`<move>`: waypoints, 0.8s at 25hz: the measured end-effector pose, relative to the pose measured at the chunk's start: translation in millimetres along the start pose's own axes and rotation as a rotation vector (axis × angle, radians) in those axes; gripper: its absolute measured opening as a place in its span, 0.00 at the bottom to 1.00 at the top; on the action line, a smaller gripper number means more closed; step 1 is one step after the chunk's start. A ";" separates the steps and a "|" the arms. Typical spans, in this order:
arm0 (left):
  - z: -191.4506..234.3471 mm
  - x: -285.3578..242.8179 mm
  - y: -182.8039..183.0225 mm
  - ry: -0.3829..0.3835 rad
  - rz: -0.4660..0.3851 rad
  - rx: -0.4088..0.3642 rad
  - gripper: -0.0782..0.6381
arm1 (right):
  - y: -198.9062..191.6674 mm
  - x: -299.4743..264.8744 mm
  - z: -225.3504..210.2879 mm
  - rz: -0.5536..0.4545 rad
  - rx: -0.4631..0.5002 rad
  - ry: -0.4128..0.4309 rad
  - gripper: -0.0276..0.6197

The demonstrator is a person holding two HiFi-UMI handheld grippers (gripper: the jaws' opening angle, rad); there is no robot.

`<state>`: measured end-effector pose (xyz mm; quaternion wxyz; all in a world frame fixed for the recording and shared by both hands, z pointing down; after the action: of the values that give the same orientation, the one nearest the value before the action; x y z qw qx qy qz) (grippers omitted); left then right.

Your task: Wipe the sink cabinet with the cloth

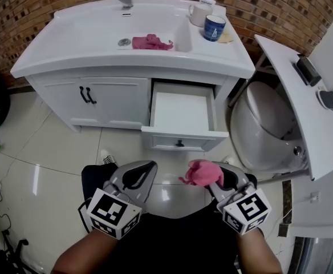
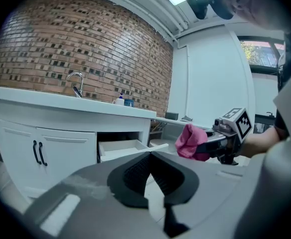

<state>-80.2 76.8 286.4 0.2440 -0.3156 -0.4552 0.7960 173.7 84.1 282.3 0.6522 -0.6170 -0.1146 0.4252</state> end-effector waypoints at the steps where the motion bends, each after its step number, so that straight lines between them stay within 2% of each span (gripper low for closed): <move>1: 2.5 -3.5 -2.2 0.002 0.006 -0.002 0.12 | -1.0 -10.1 1.7 0.004 0.003 0.009 0.17; 7: 26.8 -15.6 -22.0 0.038 0.041 0.007 0.12 | -21.8 -74.6 21.4 0.049 0.000 0.078 0.17; 16: 69.1 -32.3 -45.9 0.100 0.081 0.044 0.12 | -79.0 -188.0 57.0 0.175 -0.113 0.179 0.17; 20: 77.4 -37.7 -54.1 0.100 0.096 0.070 0.12 | -96.3 -217.0 64.8 0.190 -0.155 0.188 0.17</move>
<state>-105.1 32.4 374.4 0.2391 -0.3677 -0.3985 0.8055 37.0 -9.2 464.4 0.5672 -0.7107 -0.0266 0.4154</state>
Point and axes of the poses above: the fingertips, and each gripper's own axes: x backward along the fingers, z to its left, y out of its top, the point moved 10 cm from there along x, backward along the fingers, and after that the axes turned 15 degrees about x, right-handed, at the moved point
